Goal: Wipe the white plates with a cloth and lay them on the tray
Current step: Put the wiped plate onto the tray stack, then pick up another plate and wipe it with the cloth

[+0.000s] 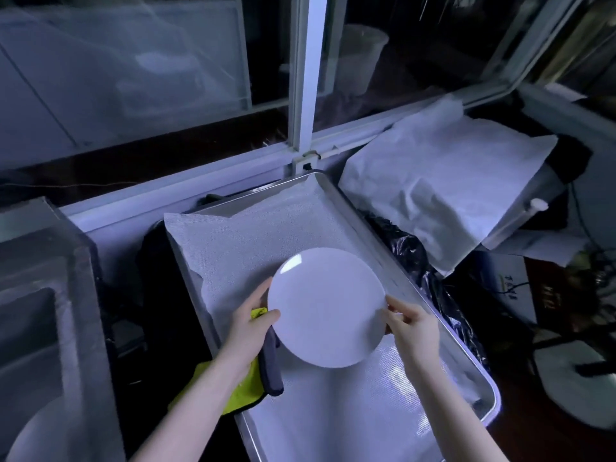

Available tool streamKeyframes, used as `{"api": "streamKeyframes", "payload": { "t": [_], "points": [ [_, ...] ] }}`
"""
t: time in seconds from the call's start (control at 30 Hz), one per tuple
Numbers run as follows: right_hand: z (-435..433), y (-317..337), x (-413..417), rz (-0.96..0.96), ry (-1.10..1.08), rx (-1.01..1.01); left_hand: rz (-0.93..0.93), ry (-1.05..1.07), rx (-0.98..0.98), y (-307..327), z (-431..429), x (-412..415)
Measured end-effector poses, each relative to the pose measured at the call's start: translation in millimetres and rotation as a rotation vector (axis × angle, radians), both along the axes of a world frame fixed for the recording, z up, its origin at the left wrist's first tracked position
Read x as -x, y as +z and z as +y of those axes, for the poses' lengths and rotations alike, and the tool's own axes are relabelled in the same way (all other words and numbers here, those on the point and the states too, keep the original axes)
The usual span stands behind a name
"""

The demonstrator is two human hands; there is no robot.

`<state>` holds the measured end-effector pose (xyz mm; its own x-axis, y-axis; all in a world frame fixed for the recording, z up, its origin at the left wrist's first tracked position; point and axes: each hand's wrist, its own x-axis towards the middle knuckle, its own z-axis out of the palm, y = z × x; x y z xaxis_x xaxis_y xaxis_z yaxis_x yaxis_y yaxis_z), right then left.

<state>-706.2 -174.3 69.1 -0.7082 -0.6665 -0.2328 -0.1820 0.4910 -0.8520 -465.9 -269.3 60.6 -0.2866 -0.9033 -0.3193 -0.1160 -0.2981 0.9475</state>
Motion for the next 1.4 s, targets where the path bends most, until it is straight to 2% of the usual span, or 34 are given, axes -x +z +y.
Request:
{"api": "streamKeyframes", "payload": {
  "t": [0.4,0.47,0.53,0.6,0.7,0.8,0.9,1.0,1.2,1.3,1.4],
  "points": [
    [-2.0,-9.7,-0.8,0.008,-0.086,0.002,-0.099,0.014,0.006,0.8,3.8,7.4],
    [-1.2,-4.6,-5.7,0.087,-0.082,-0.021,-0.173,0.033,0.043,2.6,5.5,4.6],
    [2.4,7.2,-18.6,0.216,-0.060,0.068,-0.177,0.071,0.084,6.9,8.3,-4.1],
    [6.7,23.5,-41.4,0.272,0.054,0.188,-0.131,0.116,0.118,15.9,12.0,-18.4],
    [9.6,40.8,-91.7,0.232,0.414,0.292,-0.015,0.214,0.161,37.7,18.2,-48.7],
    [4.7,45.3,-150.4,0.067,0.829,0.222,0.076,0.325,0.190,65.2,27.3,-88.2],
    [-6.0,38.3,-206.2,-0.066,1.083,0.117,0.127,0.468,0.204,89.4,37.9,-141.2],
    [-15.6,28.8,-262.7,-0.039,1.169,0.095,0.210,0.598,0.192,108.7,50.8,-202.7],
    [-21.3,20.8,-387.4,-0.017,1.255,0.117,0.254,0.767,0.281,125.4,82.2,-321.8],
    [-18.6,18.5,-443.3,-0.088,1.246,0.097,0.168,0.862,0.322,118.1,98.4,-383.1],
    [-15.2,13.3,-491.8,-0.134,1.236,0.114,-0.067,0.932,0.383,101.5,112.8,-446.6]
  ]
}}
